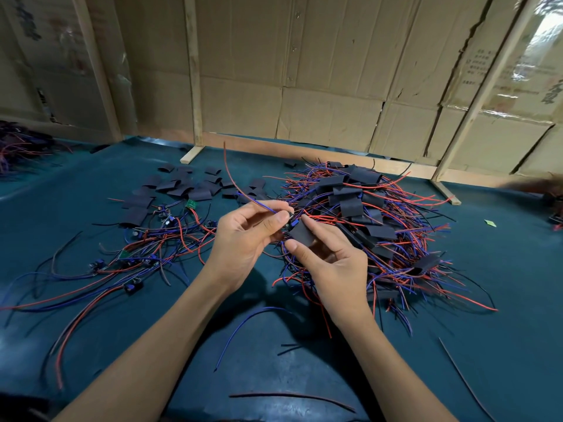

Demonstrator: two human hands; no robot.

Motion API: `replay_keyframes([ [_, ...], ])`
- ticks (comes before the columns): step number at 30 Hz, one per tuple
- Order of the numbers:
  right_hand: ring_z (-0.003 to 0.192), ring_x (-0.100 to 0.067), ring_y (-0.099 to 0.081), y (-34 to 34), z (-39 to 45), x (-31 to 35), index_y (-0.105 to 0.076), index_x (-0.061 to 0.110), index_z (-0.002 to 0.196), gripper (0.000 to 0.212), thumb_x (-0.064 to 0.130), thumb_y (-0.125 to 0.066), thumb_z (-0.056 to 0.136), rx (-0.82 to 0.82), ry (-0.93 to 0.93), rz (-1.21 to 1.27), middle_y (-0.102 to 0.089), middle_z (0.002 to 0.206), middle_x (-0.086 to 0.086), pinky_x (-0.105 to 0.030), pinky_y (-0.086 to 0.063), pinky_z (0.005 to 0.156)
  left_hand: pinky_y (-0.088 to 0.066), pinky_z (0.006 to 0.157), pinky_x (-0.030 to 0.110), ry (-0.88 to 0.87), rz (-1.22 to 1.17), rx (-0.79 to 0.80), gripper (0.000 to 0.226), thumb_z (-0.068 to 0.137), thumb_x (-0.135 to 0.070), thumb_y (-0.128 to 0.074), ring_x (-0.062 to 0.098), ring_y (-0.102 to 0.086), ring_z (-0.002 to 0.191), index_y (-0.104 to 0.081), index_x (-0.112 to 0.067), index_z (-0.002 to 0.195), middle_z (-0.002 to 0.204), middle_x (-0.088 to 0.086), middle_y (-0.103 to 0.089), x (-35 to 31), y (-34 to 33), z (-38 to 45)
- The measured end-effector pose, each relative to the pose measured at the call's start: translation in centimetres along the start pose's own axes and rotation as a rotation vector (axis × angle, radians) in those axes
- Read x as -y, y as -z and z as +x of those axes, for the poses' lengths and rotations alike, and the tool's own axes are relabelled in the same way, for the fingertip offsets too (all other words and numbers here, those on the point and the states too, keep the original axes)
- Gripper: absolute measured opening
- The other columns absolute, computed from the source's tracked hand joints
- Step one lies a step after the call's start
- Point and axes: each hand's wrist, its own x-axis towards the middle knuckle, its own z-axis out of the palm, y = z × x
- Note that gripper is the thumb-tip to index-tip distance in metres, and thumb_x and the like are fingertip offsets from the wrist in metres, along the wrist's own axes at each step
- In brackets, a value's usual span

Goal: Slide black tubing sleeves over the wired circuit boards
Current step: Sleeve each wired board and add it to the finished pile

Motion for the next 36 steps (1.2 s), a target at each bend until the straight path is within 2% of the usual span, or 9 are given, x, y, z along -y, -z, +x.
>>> replay_keyframes([
  [2, 0.103, -0.008, -0.067, -0.08, -0.11, 0.03, -0.072, 0.015, 0.122, 0.047, 0.010, -0.086, 0.077, -0.032, 0.053, -0.053, -0.071, 0.115, 0.006, -0.018, -0.048, 0.091, -0.054, 0.080, 0.038, -0.002, 0.018, -0.020, 0.016, 0.083, -0.008, -0.070, 0.024, -0.065, 0.094, -0.079, -0.014, 0.094, 0.101, 0.013, -0.073, 0.07, -0.03, 0.03],
  [5, 0.109, -0.006, -0.065, -0.16, -0.17, 0.18, -0.070, 0.015, 0.123, 0.048, 0.009, -0.085, 0.078, -0.058, 0.091, -0.099, -0.070, 0.116, 0.003, -0.018, -0.047, 0.096, -0.055, 0.082, 0.038, 0.004, 0.028, -0.030, 0.015, 0.082, -0.007, -0.070, 0.022, -0.067, 0.091, -0.079, -0.013, 0.093, 0.098, 0.012, -0.074, 0.05, -0.14, 0.01],
  [9, 0.105, 0.001, -0.064, 0.10, -0.12, 0.16, -0.070, 0.011, 0.123, 0.047, 0.004, -0.083, 0.079, -0.057, 0.135, -0.136, -0.069, 0.113, 0.004, -0.012, -0.044, 0.093, -0.055, 0.077, 0.033, -0.008, 0.107, -0.043, 0.012, 0.080, -0.008, -0.074, 0.018, -0.068, 0.084, -0.078, -0.013, 0.090, 0.094, 0.011, -0.074, 0.01, -0.22, -0.10],
  [14, 0.106, -0.002, -0.065, 0.44, -0.05, 0.17, -0.071, 0.005, 0.122, 0.043, 0.003, -0.083, 0.080, -0.037, 0.164, -0.172, -0.070, 0.115, -0.004, -0.013, -0.045, 0.094, -0.055, 0.077, 0.032, -0.002, 0.099, -0.078, 0.014, 0.080, -0.006, -0.073, 0.020, -0.067, 0.085, -0.075, -0.006, 0.093, 0.093, 0.011, -0.074, 0.39, -0.31, -0.20],
  [17, 0.108, -0.004, -0.066, 0.42, -0.06, 0.19, -0.071, 0.007, 0.123, 0.043, 0.006, -0.082, 0.081, -0.028, 0.144, -0.149, -0.071, 0.117, -0.003, -0.017, -0.047, 0.096, -0.058, 0.084, 0.039, -0.012, 0.113, -0.095, 0.011, 0.079, -0.006, -0.073, 0.024, -0.069, 0.085, -0.077, -0.011, 0.088, 0.092, 0.011, -0.074, 0.41, -0.36, -0.15],
  [19, 0.110, -0.006, -0.066, 0.39, -0.10, 0.20, -0.069, 0.013, 0.126, 0.045, 0.010, -0.081, 0.083, -0.009, 0.120, -0.139, -0.071, 0.119, -0.002, -0.021, -0.048, 0.097, -0.058, 0.083, 0.036, -0.004, 0.075, -0.096, 0.013, 0.079, -0.005, -0.072, 0.022, -0.070, 0.084, -0.078, -0.014, 0.085, 0.090, 0.009, -0.075, 0.32, -0.54, -0.16],
  [26, 0.114, 0.002, -0.063, 0.34, -0.11, -0.48, -0.068, 0.008, 0.127, 0.043, 0.020, -0.078, 0.087, 0.018, 0.204, -0.307, -0.068, 0.122, 0.007, -0.014, -0.043, 0.098, -0.057, 0.079, 0.031, 0.007, 0.109, -0.102, 0.011, 0.077, -0.006, -0.073, 0.018, -0.069, 0.080, -0.077, -0.013, 0.084, 0.086, 0.008, -0.074, 0.17, -0.62, -0.20],
  [33, 0.104, -0.005, -0.068, 0.37, -0.23, -0.65, -0.070, 0.008, 0.126, 0.039, 0.021, -0.075, 0.090, -0.018, 0.271, -0.329, -0.072, 0.115, 0.001, -0.019, -0.050, 0.091, -0.059, 0.084, 0.038, 0.006, 0.108, -0.097, 0.011, 0.077, -0.008, -0.073, 0.022, -0.070, 0.082, -0.078, -0.016, 0.082, 0.086, 0.009, -0.075, 0.14, -0.63, -0.17],
  [36, 0.099, -0.004, -0.068, 0.30, -0.31, -0.47, -0.069, 0.008, 0.126, 0.038, 0.023, -0.073, 0.091, -0.027, 0.276, -0.331, -0.073, 0.111, 0.000, -0.017, -0.050, 0.088, -0.058, 0.081, 0.034, 0.009, 0.078, -0.100, 0.011, 0.077, -0.007, -0.073, 0.021, -0.071, 0.083, -0.078, -0.017, 0.079, 0.084, 0.007, -0.074, 0.07, -0.70, -0.21],
])
